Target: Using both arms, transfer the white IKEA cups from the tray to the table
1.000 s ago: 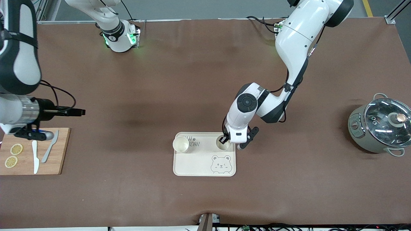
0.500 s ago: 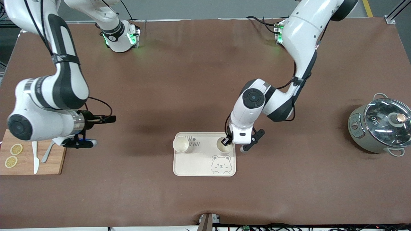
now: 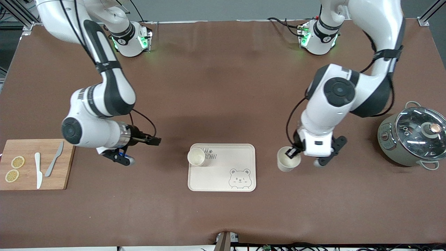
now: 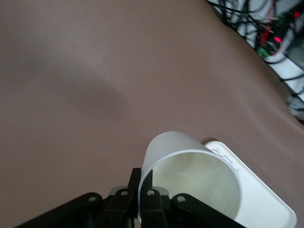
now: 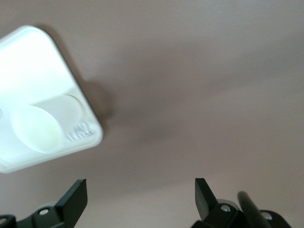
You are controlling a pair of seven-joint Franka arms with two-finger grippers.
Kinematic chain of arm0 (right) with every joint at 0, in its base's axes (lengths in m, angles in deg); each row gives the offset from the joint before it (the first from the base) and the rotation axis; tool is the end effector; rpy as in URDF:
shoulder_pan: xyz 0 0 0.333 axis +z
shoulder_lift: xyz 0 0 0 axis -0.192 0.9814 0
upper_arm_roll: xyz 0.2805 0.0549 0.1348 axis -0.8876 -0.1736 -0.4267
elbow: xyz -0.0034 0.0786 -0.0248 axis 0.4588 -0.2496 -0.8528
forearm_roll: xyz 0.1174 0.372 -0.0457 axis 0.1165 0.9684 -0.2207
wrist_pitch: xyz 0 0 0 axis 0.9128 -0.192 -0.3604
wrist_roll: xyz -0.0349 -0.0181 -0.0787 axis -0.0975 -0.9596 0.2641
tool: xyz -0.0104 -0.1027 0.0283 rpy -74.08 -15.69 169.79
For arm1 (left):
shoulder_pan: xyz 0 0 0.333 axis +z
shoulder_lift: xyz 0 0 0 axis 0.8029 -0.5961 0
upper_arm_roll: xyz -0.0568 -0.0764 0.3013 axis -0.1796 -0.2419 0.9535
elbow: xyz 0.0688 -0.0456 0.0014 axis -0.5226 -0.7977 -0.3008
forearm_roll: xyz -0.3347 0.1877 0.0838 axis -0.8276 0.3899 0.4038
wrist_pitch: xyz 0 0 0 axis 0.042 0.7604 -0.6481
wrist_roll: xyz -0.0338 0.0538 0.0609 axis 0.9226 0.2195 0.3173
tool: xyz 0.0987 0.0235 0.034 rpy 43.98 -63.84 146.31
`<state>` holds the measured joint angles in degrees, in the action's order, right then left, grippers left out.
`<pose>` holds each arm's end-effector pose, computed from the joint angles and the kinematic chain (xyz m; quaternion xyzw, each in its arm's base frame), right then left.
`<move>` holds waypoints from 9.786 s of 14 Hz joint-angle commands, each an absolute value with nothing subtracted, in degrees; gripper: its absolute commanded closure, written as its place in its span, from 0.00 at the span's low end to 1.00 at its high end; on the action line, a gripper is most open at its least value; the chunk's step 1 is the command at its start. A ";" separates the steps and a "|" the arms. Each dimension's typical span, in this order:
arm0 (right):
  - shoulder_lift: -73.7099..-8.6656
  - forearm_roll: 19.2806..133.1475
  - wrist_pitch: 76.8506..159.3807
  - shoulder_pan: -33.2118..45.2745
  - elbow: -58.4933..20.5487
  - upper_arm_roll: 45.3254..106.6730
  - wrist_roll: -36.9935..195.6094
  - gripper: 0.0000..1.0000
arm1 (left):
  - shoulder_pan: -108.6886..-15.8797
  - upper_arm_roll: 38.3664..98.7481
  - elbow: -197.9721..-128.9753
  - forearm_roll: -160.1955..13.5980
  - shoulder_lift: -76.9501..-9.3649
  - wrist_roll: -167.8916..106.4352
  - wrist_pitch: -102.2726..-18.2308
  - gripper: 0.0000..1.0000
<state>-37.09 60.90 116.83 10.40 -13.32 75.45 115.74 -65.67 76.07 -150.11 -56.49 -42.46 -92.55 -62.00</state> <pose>0.6326 0.2191 0.3365 -0.9653 0.2089 0.1105 0.1115 0.6517 -0.2471 0.4333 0.9269 0.3680 0.0656 0.0336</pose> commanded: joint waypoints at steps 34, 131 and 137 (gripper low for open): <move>-44.94 60.73 124.92 6.88 -29.69 80.30 94.78 1.00 | -43.30 70.36 -180.23 -64.31 -31.70 -84.66 -72.40 0.00; -68.08 38.05 83.09 -10.45 -9.51 73.01 83.64 0.00 | -56.75 83.10 -152.44 -63.60 -13.93 -26.47 -28.34 0.00; -67.20 38.05 81.87 -10.27 -7.93 73.45 83.64 0.00 | -56.57 83.72 -150.60 -63.60 -14.90 -25.95 -28.34 0.00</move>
<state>-67.77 39.14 83.23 -10.10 -9.35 73.58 82.91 -56.90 83.46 -151.41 -62.32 -15.04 -26.45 -28.72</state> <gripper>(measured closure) 0.000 0.000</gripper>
